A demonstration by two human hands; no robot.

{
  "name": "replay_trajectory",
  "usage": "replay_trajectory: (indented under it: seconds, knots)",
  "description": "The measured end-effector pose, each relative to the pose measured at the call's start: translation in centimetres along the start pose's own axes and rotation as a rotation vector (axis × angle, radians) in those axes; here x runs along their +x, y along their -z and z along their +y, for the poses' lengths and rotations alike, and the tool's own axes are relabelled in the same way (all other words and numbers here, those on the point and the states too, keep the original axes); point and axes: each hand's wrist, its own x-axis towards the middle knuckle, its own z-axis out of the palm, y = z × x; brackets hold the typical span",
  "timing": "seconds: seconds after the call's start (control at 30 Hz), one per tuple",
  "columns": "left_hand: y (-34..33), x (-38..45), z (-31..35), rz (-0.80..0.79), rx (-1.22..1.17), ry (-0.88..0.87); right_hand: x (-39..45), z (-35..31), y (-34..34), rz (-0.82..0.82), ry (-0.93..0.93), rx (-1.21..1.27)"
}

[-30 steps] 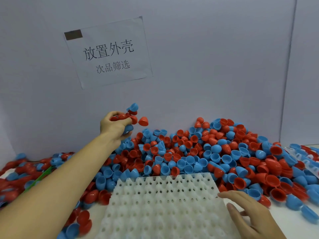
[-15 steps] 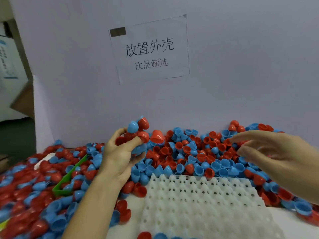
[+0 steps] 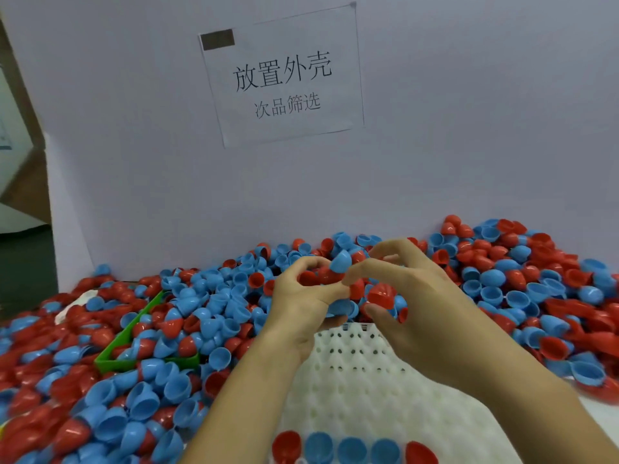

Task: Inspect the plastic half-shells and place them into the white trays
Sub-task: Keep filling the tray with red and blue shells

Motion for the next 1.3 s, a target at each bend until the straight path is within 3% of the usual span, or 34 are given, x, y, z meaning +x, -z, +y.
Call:
replay_trajectory:
  seconds: [0.3,0.77,0.97,1.3]
  knots:
    - [-0.5,-0.3,0.3,-0.095,-0.012,0.04,0.5,1.0,-0.8,0.105,-0.039,-0.061]
    - [0.8,-0.8,1.3,-0.358,-0.113,0.07,-0.1,1.9,1.4,0.078,-0.109,0.454]
    - [1.4,-0.8,1.6,-0.334,-0.186,0.064,-1.7,2.2,2.6,0.171,-0.21,0.502]
    - [1.2,-0.5,1.5,-0.259,-0.169,0.05,-8.6,3.8,1.9,-0.093,-0.473,0.521]
